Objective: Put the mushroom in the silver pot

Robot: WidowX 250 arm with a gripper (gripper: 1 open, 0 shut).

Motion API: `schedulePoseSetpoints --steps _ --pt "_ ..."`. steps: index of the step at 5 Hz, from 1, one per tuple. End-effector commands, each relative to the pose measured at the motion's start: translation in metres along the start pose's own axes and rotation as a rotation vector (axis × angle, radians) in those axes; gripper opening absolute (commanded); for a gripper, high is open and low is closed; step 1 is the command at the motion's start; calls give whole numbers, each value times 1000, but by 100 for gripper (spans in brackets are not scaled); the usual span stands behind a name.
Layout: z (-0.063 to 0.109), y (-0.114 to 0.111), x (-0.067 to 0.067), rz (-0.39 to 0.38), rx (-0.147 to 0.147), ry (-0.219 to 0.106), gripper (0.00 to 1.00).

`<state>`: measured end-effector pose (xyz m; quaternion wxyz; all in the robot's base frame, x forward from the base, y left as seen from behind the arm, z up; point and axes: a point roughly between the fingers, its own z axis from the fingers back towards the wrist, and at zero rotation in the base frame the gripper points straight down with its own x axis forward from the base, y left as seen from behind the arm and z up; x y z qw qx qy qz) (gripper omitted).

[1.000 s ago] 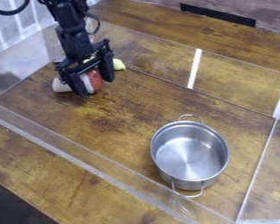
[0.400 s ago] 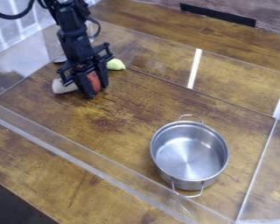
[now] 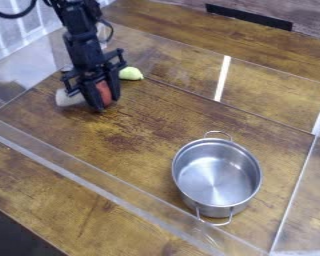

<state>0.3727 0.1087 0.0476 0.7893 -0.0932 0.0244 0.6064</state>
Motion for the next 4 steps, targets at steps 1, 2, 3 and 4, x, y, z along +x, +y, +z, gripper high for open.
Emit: schedulePoseSetpoints --steps 1,2,3,4 --pt "53 -12 -25 -78 -71 -60 0" --pt "75 -16 -45 -141 -79 -64 0" --pt "88 -18 -63 -207 -91 -57 0" --pt "101 -19 -79 -256 -102 -57 0"
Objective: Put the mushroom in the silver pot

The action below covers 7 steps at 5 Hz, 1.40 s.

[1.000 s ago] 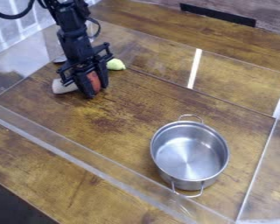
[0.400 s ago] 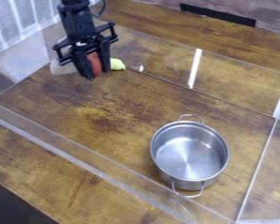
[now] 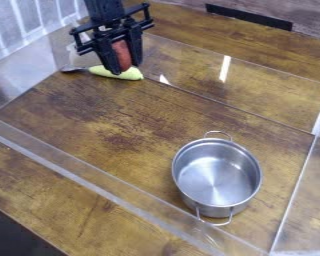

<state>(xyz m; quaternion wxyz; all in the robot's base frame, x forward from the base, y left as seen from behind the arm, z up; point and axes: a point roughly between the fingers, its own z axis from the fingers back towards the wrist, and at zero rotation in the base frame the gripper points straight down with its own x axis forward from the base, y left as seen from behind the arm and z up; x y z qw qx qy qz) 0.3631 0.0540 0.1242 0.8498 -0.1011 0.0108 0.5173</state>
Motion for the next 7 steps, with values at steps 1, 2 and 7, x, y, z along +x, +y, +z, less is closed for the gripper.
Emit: schedulePoseSetpoints --steps 1,2,7 --pt "44 -13 -30 -90 -84 -73 0" --pt "38 -18 -50 -144 -86 -73 0" --pt "-26 -25 -187 -712 35 5 0"
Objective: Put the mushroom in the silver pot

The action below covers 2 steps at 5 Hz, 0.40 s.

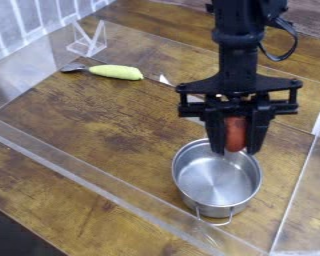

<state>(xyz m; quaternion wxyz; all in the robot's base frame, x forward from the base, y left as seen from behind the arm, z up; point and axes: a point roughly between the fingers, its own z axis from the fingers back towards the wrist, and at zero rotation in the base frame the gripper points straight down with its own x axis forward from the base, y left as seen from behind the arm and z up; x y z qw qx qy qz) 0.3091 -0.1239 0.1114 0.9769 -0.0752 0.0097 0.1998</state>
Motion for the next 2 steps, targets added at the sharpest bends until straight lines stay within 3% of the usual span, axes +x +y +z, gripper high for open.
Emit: schedulePoseSetpoints --steps 1,2 --pt "4 0 -8 -97 1 -26 0" --pt "-3 5 -3 -166 27 -12 0"
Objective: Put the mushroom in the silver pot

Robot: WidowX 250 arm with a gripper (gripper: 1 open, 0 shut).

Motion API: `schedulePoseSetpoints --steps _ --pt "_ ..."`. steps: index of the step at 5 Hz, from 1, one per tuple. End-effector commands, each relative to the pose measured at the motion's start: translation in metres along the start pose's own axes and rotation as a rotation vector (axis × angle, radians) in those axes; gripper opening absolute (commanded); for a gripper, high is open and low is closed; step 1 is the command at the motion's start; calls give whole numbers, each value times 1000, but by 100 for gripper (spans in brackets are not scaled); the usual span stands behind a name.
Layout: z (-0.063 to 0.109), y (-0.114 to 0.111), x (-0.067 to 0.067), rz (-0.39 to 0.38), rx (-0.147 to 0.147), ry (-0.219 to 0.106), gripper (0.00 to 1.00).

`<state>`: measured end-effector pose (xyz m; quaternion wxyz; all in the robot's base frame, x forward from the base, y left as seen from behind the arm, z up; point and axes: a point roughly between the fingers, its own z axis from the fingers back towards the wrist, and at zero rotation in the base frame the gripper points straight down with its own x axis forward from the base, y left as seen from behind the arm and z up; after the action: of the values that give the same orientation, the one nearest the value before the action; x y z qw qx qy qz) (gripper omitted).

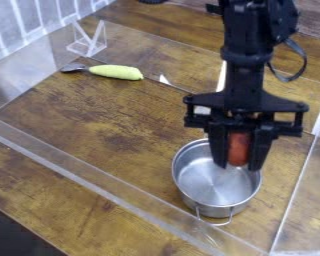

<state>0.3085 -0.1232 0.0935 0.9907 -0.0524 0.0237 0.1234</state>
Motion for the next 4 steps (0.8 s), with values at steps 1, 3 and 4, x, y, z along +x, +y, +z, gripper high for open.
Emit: schedulePoseSetpoints --steps 1,3,4 --pt "6 5 2 -68 -4 -34 0" --pt "-3 15 17 -84 23 -53 0" --pt "-1 16 17 -83 27 -48 100"
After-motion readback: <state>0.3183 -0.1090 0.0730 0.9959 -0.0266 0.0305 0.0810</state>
